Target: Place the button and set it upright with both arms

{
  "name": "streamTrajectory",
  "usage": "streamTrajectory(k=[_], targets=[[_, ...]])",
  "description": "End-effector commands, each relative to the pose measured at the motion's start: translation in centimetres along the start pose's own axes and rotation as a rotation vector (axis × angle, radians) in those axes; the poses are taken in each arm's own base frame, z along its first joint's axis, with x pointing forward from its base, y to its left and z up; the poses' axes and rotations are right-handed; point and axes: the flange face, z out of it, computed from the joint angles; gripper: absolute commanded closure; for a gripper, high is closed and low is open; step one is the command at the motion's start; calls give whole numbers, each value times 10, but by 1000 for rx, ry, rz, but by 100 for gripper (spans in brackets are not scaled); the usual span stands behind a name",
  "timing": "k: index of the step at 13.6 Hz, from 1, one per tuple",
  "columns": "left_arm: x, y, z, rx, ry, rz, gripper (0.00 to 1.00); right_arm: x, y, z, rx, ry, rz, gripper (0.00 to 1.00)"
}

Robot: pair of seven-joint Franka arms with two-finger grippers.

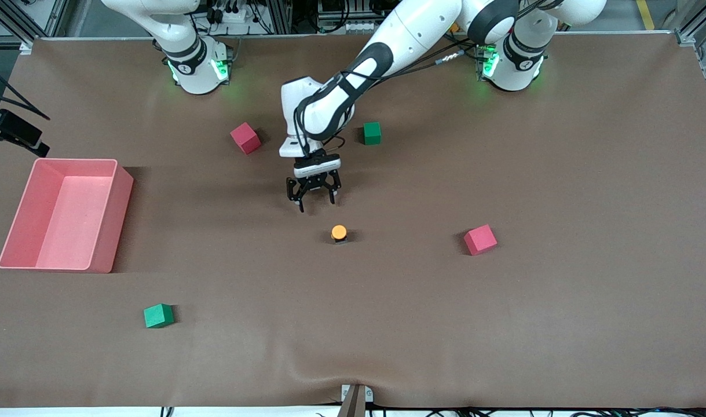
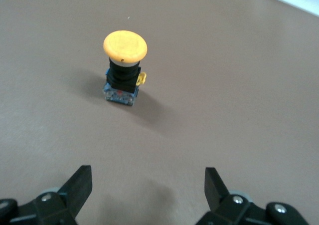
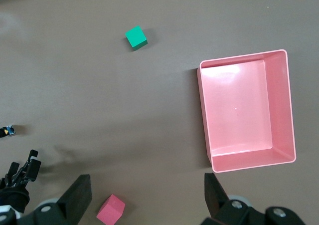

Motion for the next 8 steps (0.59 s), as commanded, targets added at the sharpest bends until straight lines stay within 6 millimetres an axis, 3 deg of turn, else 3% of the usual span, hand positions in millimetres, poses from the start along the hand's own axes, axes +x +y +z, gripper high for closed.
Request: streamTrajectory(k=[1,3,5,8], targets=[[41,12,-37,62,-75,38,0,2,3,-3,-9,-2,-4,0],[70,20,-58,84,-124,45,0,2,2,-3,-9,-3,-5,0],[113,24,-76,104,-154,34,0,2,2,-3,-9,-2,-5,0],[202,21,-121,137,-278,69,0,2,2,-3,-7,-2,-5,0]])
